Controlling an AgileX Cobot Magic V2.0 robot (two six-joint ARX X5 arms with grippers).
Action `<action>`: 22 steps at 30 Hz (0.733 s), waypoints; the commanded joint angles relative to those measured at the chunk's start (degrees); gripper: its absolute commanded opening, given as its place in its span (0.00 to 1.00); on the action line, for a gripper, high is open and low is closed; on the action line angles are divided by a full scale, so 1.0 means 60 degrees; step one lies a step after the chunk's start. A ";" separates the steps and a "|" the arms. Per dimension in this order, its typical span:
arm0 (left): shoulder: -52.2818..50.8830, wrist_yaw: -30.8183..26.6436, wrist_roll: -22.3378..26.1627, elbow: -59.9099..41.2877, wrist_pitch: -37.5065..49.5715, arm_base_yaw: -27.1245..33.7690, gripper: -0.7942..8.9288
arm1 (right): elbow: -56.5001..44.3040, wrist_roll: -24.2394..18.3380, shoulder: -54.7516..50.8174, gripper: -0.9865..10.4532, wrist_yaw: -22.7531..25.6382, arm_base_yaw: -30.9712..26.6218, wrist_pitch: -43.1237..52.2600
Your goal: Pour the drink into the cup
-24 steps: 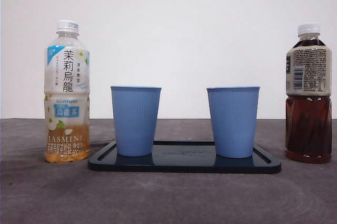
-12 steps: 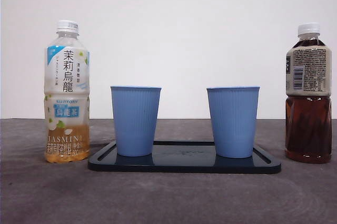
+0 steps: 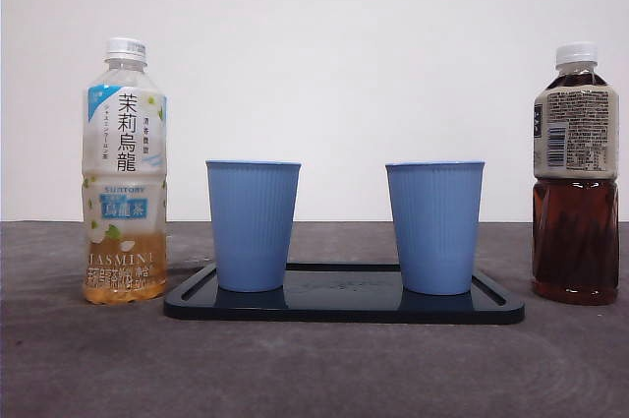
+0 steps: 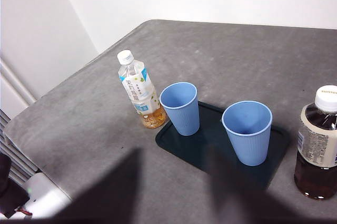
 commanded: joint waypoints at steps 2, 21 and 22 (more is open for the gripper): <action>0.0055 0.0018 0.0044 0.0142 0.0066 -0.0055 0.10 | 0.0193 -0.0080 0.0033 0.10 0.0025 0.0047 0.0095; -0.0357 0.0514 0.0036 -0.2685 0.3592 0.2397 0.10 | 0.0193 -0.0080 0.0029 0.10 0.0025 0.0051 0.0102; -0.0550 0.0506 0.0044 -0.3351 0.4229 0.2856 0.10 | 0.0193 -0.0080 0.0029 0.10 0.0025 0.0047 0.0102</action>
